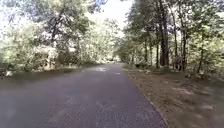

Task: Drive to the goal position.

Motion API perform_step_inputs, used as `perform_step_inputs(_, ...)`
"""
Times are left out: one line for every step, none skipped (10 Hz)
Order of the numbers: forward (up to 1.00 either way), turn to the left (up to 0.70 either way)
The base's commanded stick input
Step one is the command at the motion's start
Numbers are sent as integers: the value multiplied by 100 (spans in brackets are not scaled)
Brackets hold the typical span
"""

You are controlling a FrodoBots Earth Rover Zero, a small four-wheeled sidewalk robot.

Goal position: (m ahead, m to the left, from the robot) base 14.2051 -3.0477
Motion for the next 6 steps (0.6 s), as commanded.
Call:
perform_step_inputs(45,0)
perform_step_inputs(45,0)
perform_step_inputs(45,0)
perform_step_inputs(45,0)
perform_step_inputs(45,0)
perform_step_inputs(45,0)
